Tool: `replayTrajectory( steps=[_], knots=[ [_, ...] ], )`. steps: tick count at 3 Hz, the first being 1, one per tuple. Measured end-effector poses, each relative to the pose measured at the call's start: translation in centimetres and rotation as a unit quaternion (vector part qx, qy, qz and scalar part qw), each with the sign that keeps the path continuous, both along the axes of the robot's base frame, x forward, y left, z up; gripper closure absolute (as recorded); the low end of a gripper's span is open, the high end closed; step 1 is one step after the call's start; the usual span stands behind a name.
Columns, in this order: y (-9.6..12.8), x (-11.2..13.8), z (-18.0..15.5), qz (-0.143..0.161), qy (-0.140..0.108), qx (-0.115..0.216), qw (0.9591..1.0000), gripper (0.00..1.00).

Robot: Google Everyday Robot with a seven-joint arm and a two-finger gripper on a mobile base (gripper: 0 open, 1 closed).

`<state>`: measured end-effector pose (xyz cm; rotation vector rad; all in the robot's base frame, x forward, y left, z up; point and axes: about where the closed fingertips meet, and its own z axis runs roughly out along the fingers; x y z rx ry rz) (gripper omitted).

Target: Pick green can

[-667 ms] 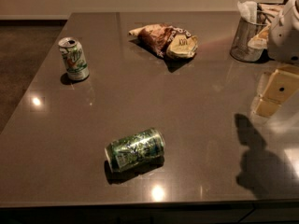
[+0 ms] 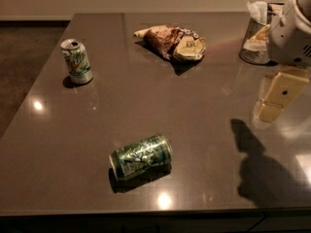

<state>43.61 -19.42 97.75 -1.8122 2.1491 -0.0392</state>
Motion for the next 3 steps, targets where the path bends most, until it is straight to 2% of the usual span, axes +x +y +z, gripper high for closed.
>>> replayTrajectory(
  steps=[1, 2, 3],
  knots=[
    [3.9, -1.3, -1.1, 0.074, 0.009, 0.013, 0.9971, 0.00],
    [7.6, -3.0, -2.9, 0.139, 0.016, 0.007, 0.9901, 0.00],
    [11.6, -4.1, -6.1, 0.190, 0.036, -0.011, 0.9810, 0.00]
  ],
)
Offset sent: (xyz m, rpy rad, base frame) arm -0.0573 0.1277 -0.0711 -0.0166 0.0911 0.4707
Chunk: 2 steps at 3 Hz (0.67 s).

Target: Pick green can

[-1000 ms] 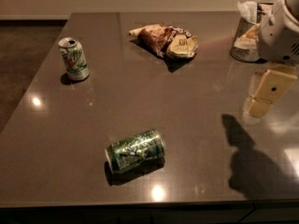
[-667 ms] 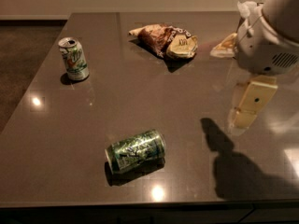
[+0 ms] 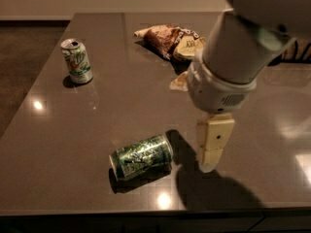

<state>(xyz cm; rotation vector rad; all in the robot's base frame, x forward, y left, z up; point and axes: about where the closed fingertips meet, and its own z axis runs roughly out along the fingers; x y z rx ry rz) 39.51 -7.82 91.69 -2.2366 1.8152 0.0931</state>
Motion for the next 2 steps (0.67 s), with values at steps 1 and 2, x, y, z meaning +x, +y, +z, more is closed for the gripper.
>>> replayTrajectory(
  steps=[1, 2],
  knots=[
    [3.9, -1.0, -3.3, 0.038, 0.027, -0.023, 0.9986, 0.00],
    [6.0, -2.0, -4.6, 0.056, 0.041, -0.030, 0.9971, 0.00]
  ],
)
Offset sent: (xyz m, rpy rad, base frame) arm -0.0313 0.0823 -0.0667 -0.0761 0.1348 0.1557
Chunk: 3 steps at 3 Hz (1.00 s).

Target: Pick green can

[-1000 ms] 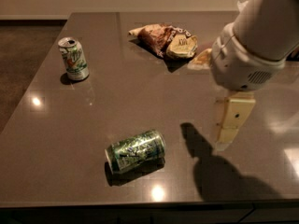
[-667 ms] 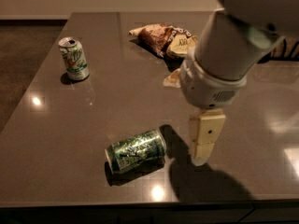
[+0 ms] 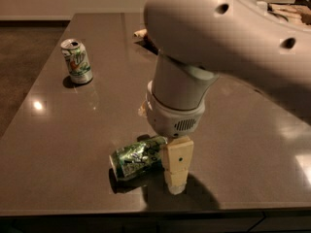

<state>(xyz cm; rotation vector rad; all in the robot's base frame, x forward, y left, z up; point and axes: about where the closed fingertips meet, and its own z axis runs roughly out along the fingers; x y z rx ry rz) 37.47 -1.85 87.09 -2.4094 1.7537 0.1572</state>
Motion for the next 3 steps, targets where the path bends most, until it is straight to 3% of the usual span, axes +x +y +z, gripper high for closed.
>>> replayTrajectory(
  steps=[1, 3],
  knots=[
    [1.5, -1.0, -0.6, 0.014, 0.006, -0.002, 0.9999, 0.11],
    [2.9, -1.4, -1.9, 0.022, 0.023, -0.008, 0.9995, 0.52]
  ],
)
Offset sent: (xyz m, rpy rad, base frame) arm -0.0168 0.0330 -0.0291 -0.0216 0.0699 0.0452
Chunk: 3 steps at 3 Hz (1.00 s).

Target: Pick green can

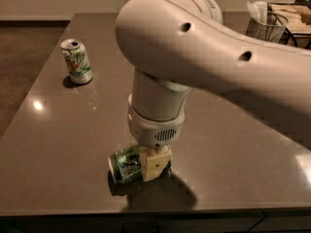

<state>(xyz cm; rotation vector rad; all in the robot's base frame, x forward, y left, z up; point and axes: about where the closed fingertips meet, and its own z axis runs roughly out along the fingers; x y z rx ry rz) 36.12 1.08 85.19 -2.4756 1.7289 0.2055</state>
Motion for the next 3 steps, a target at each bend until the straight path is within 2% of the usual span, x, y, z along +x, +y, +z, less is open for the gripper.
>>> replayTrajectory(
  steps=[1, 2, 3],
  knots=[
    [0.0, 0.4, 1.0, -0.006, 0.006, 0.008, 0.9999, 0.76],
    [-0.3, 0.8, 4.0, -0.010, 0.005, 0.032, 0.9994, 0.98],
    [-0.5, 1.6, 6.9, -0.017, -0.001, 0.061, 0.9980, 1.00]
  ],
)
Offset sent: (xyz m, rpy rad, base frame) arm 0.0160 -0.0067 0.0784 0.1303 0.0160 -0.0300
